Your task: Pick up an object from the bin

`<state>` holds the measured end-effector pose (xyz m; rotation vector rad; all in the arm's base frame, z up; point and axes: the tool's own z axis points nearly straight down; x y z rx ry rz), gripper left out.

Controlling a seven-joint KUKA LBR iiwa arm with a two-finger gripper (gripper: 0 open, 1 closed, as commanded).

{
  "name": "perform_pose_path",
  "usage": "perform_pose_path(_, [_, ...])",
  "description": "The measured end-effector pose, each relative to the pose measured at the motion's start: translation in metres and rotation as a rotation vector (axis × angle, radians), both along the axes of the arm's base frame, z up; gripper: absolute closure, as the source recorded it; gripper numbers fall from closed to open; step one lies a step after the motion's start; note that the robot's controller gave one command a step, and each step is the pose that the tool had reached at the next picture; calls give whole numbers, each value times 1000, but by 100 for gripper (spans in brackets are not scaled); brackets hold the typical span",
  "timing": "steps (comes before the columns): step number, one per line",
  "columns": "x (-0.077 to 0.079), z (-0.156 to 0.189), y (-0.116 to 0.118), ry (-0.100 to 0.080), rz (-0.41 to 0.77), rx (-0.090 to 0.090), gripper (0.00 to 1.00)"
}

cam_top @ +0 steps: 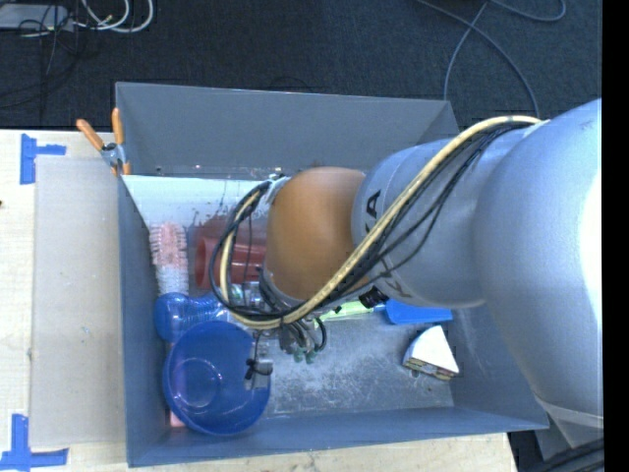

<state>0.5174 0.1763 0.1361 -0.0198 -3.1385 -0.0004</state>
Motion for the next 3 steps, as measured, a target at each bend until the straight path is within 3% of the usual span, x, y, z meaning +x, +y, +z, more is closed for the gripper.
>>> perform_pose_path(1, [0, 0, 0, 0, 0, 0, 0])
perform_pose_path(2, [-8, -21, 15, 1, 99, -1, 0])
perform_pose_path(3, [-8, -14, 12, 11, 112, -2, 0])
